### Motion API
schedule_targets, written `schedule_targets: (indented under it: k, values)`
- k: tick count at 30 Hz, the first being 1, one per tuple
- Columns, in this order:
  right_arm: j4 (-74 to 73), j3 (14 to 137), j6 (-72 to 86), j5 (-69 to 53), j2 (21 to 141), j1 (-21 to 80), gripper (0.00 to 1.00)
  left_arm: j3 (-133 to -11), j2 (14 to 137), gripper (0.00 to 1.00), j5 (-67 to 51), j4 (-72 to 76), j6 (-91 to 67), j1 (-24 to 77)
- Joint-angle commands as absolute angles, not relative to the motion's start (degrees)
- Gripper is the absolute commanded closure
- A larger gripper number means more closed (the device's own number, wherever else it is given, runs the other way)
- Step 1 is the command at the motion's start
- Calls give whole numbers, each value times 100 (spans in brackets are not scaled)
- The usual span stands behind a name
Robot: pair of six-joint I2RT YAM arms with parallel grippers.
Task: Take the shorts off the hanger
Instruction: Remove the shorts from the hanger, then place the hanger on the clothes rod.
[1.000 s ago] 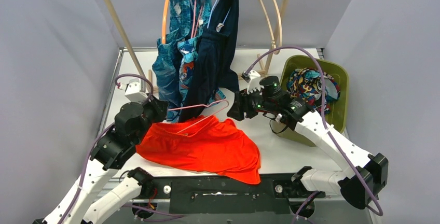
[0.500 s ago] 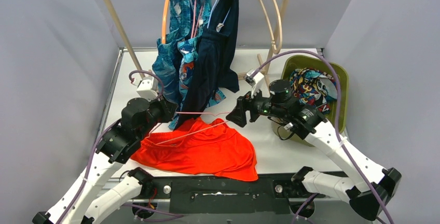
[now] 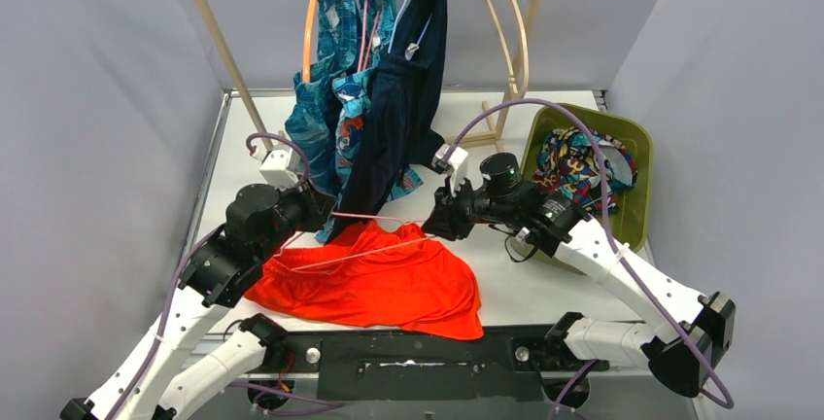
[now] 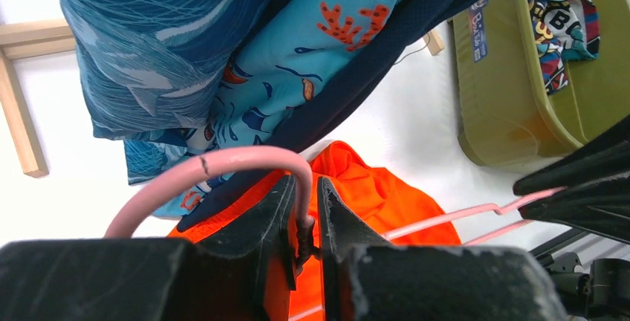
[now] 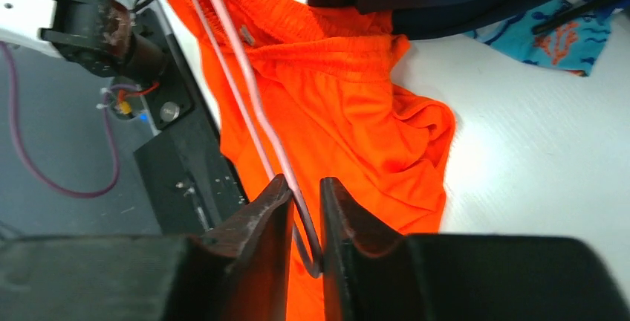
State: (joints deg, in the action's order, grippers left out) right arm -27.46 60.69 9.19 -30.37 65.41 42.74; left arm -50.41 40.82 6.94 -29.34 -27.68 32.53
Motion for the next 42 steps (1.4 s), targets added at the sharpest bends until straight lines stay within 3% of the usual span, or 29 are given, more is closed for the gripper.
schedule_targets:
  k: [1, 2, 5, 8, 11, 14, 21, 32, 38, 42]
  values:
    - [-2514, 6144, 822, -3336, 6453, 4289, 92, -5140, 3965, 100, 607, -2590, -2584, 3234]
    - [-2529, 6139, 834, -3406, 6437, 4289, 96, -5134, 3945, 100, 624, -2605, -2582, 3231]
    - [-2551, 6058, 923, -3522, 6304, 4290, 100, -5076, 3863, 83, 634, -2593, -2577, 3232]
    - [-2665, 5976, 1053, -3686, 6095, 4276, 100, -4984, 3771, 58, 577, -2608, -2567, 3227]
    - [-2907, 5878, 1162, -3646, 5784, 4256, 100, -4930, 3692, 39, 521, -2654, -2598, 3230]
    - [-3286, 5813, 1312, -3390, 5492, 4224, 100, -4867, 3586, 30, 377, -2544, -2625, 3234]
    - [-3953, 5606, 1782, -2890, 4424, 4050, 100, -4769, 3278, 27, 277, -2201, -2680, 3234]
    - [-5502, 6224, 2215, -2018, 3328, 4025, 100, -4140, 2610, 26, 1407, -2168, -2552, 3229]
    - [-6173, 6990, 2357, -413, 3388, 4042, 100, -3677, 2663, 25, 2102, -2258, -2426, 3234]
    - [-5877, 7345, 2341, 476, 3569, 4040, 100, -3269, 2718, 24, 2468, -2147, -2416, 3234]
